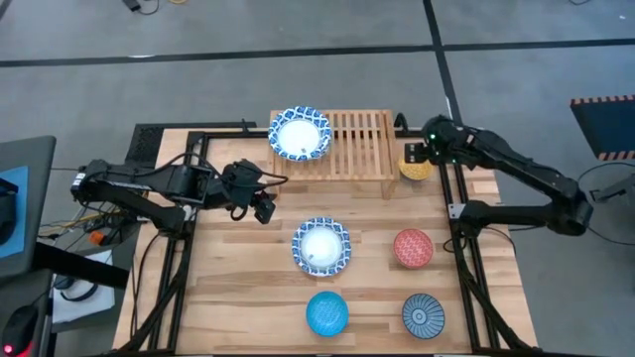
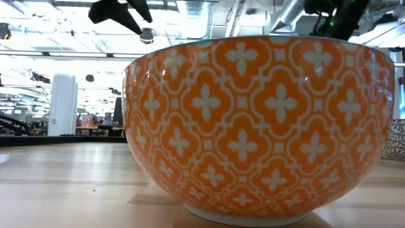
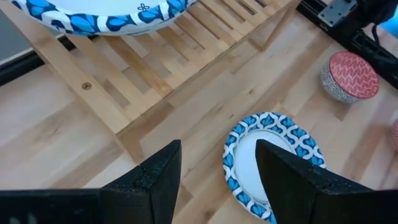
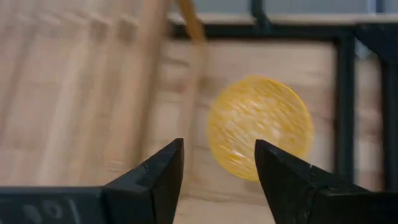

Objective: Place and stack bowls onto a shelf
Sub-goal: Put the yellow patterned bowl on the shelf

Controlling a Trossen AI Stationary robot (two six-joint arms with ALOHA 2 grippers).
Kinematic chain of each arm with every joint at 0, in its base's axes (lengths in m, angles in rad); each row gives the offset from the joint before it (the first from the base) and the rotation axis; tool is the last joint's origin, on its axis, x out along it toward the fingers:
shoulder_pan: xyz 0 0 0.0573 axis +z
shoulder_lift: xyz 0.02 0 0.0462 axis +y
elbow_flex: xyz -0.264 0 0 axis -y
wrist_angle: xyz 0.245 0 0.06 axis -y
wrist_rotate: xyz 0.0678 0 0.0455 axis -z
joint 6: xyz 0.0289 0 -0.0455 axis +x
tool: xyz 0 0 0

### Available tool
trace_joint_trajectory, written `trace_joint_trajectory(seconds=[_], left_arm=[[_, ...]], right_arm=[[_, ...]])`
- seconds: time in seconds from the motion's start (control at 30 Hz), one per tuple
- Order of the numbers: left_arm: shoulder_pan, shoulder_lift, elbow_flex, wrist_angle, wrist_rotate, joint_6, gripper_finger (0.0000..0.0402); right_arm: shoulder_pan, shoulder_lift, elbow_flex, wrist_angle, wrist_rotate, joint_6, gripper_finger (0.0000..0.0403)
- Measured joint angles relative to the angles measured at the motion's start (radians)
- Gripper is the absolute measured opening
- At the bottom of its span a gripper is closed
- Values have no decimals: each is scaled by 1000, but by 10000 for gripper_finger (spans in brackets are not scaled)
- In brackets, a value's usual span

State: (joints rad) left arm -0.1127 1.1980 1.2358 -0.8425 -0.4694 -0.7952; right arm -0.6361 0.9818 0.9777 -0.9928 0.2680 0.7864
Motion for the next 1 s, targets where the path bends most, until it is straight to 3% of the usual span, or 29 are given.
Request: trace_joint_trajectory(seconds=[0.33, 1.0], left_arm=[[-6, 0, 0, 17, -3, 0, 189], [-7, 0, 0, 18, -3, -6, 189]], right_arm=[[-153, 48, -102, -28, -88, -90, 195], [-291, 284, -149, -4, -83, -136, 194]])
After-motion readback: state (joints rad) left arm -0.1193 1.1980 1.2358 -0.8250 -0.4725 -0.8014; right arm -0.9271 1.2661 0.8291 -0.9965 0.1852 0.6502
